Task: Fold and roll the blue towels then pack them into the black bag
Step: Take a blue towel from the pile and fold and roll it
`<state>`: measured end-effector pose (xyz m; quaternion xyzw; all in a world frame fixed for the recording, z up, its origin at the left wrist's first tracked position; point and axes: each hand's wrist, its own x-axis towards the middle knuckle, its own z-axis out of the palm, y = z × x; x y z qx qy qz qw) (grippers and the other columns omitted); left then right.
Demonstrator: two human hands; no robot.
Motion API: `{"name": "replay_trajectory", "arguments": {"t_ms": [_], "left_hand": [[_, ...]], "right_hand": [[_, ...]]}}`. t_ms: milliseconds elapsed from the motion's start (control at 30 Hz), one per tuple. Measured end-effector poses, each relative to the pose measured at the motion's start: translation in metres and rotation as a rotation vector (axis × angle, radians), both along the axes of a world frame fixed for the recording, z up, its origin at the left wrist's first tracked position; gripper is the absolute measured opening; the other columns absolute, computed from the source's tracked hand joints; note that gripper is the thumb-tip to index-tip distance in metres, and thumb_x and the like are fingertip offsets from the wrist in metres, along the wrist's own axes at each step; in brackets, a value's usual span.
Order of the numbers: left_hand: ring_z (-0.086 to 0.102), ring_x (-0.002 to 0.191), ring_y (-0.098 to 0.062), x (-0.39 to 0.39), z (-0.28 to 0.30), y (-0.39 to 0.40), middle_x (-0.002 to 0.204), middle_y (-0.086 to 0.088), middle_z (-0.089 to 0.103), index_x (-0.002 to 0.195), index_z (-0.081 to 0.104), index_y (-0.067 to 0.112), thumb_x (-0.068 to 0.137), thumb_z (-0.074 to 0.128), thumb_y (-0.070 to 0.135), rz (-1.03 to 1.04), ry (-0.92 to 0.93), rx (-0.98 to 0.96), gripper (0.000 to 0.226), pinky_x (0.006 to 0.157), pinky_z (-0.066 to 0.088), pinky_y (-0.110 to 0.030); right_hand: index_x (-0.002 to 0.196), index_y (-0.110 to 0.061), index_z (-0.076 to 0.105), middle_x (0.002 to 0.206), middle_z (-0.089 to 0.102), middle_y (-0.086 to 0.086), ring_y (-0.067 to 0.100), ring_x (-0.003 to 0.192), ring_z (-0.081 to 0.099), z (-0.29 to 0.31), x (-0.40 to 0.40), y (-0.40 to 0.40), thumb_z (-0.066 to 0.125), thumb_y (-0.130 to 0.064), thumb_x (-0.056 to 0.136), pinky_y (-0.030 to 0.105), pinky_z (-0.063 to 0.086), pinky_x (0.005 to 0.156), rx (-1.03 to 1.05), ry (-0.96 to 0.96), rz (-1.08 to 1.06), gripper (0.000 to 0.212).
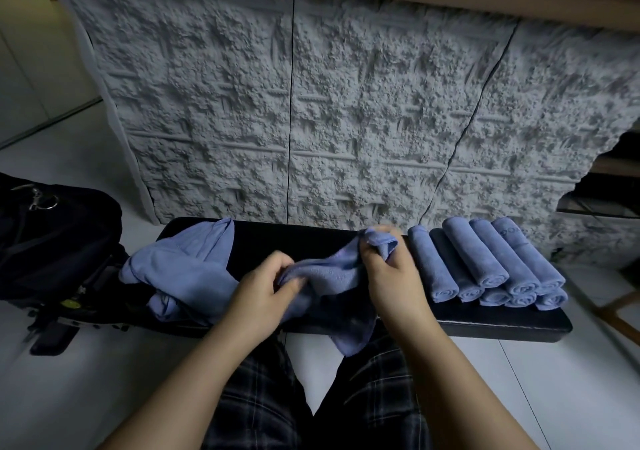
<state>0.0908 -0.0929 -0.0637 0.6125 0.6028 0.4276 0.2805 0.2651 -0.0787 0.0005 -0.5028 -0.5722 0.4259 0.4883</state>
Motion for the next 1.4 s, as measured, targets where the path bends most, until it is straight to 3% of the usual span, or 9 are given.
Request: {"name": "replay_trajectory", "arguments": {"t_ms": [167,300,600,800,900,1033,1133,1267,1400], "left_hand": [[0.056,0.074,-0.002,0.004,0.030,-0.001,0.081,0.012,0.058,0.083,0.056,0.038,0.078,0.061,0.020,-0.123,0.004,0.126,0.019,0.064,0.042,-0.018],[0.049,0.076,-0.008,0.003,0.045,-0.004,0.085,0.011,0.048,0.078,0.054,0.028,0.074,0.060,-0.004,-0.082,0.247,0.270,0.033,0.065,0.040,-0.024],[0.051,0.080,-0.027,-0.030,0.026,0.001,0.089,0.002,0.046,0.082,0.055,0.008,0.068,0.059,-0.016,0.188,0.395,0.287,0.029,0.070,0.043,-0.037],[0.047,0.052,-0.029,-0.058,0.019,-0.001,0.058,-0.007,0.048,0.076,0.043,0.012,0.091,0.051,0.010,0.333,0.329,0.057,0.017,0.050,0.038,-0.038],[0.044,0.051,-0.031,-0.048,0.023,-0.003,0.054,-0.012,0.041,0.070,0.039,0.007,0.093,0.049,0.018,0.277,0.260,0.005,0.028,0.048,0.031,-0.031],[0.043,0.051,-0.016,-0.017,0.040,-0.004,0.056,-0.006,0.045,0.067,0.043,0.013,0.090,0.049,0.023,0.213,0.216,0.056,0.025,0.049,0.032,-0.025],[0.050,0.058,-0.011,0.006,0.052,-0.009,0.064,0.003,0.054,0.077,0.051,0.024,0.076,0.043,0.043,0.053,0.139,0.148,0.021,0.056,0.039,-0.026],[0.056,0.074,-0.004,0.016,0.056,-0.013,0.078,0.010,0.060,0.091,0.056,0.030,0.077,0.048,0.037,-0.067,0.150,0.228,0.018,0.064,0.043,-0.021],[0.052,0.078,-0.005,0.004,0.048,-0.008,0.088,0.011,0.055,0.092,0.061,0.024,0.086,0.057,0.014,0.012,0.238,0.276,0.013,0.068,0.041,-0.020]], "right_hand": [[0.102,-0.029,0.062,0.088,0.068,-0.010,-0.001,0.079,0.062,-0.013,-0.006,-0.007,0.078,-0.035,0.074,0.017,0.051,0.071,-0.001,-0.237,0.376,0.033],[0.079,-0.019,0.064,0.066,0.062,-0.005,-0.001,0.058,0.051,-0.015,-0.007,-0.005,0.069,-0.018,0.081,0.018,0.041,0.057,0.042,-0.325,0.188,0.006],[0.067,-0.018,0.053,0.055,0.049,-0.003,0.015,0.055,0.043,-0.018,0.008,0.003,0.055,-0.013,0.086,0.032,0.037,0.055,-0.052,-0.186,-0.044,0.020],[0.063,-0.016,0.031,0.047,0.034,-0.006,0.009,0.045,0.029,-0.019,0.022,0.011,0.050,-0.009,0.088,0.020,0.030,0.043,-0.132,-0.002,-0.224,0.032],[0.074,-0.005,0.045,0.056,0.047,0.002,0.011,0.047,0.040,-0.024,0.016,0.009,0.056,-0.007,0.086,0.021,0.036,0.045,-0.096,-0.042,-0.116,0.016],[0.106,-0.038,0.053,0.064,0.057,-0.020,-0.009,0.061,0.050,-0.028,0.001,0.002,0.074,-0.013,0.077,0.005,0.041,0.065,-0.033,-0.153,0.036,0.044],[0.117,-0.040,0.055,0.079,0.063,-0.024,-0.008,0.075,0.056,-0.026,-0.013,-0.008,0.073,-0.012,0.079,0.011,0.046,0.077,-0.020,-0.163,0.265,0.050],[0.078,-0.028,0.061,0.060,0.056,-0.021,-0.003,0.057,0.047,-0.016,-0.014,-0.013,0.055,0.000,0.082,0.013,0.039,0.059,0.032,-0.163,0.196,0.029],[0.075,-0.023,0.058,0.053,0.051,-0.022,-0.003,0.053,0.043,-0.011,-0.009,-0.012,0.049,-0.006,0.090,0.009,0.034,0.054,0.037,-0.132,0.089,0.024]]}}
